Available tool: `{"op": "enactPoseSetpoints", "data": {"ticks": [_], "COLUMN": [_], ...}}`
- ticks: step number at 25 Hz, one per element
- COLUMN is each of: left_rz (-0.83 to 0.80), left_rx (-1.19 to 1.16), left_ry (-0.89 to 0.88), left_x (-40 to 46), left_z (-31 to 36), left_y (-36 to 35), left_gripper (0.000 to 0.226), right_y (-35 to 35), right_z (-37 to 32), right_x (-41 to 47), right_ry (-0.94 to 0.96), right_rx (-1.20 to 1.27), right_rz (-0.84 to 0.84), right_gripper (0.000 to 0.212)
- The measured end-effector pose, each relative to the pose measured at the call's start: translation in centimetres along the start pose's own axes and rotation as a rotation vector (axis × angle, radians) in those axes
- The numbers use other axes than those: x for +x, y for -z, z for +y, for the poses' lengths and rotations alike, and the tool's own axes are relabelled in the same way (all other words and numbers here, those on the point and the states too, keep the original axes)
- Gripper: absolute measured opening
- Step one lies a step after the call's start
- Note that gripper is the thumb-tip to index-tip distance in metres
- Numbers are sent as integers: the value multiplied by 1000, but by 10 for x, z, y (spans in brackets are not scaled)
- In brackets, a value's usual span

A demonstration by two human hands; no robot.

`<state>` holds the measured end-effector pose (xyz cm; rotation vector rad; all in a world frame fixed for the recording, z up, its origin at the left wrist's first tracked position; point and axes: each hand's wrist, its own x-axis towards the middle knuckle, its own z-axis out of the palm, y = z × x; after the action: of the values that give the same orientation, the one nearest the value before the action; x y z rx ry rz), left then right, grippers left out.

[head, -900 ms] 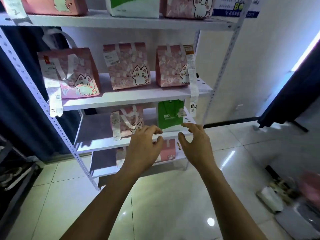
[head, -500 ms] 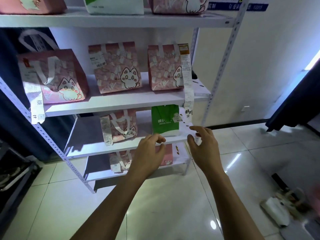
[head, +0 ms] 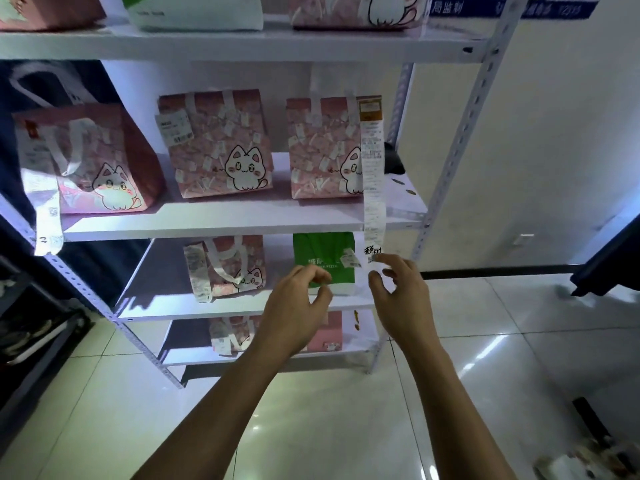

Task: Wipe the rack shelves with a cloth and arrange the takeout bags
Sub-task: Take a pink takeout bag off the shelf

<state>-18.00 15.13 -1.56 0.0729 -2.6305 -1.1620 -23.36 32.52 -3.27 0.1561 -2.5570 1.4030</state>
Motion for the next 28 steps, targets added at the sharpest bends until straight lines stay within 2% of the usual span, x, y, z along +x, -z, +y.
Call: {"op": "enactPoseSetpoints", "data": {"ticks": [11,19,24,28], "left_rz": [53,120,168,241], "left_rx": [-81,-111,-38,-113], "left_ry": [19,5,45,88], "left_x": [123,216,253,282], "left_z": [-12,-33,-44,-53], "left_y": [-9,-1,-6,-6], "left_gripper": [12,13,47,63], "right_y": [-31,-52,-70,-70], "right_z": [0,-6,-4,1], "right_x": [117,204,245,286], "right_ry": [37,9,-22,-24], "right_rx": [-34,-81,57,105], "right_rz": [-48,57,141,175], "right_gripper": [30,39,51,55]}}
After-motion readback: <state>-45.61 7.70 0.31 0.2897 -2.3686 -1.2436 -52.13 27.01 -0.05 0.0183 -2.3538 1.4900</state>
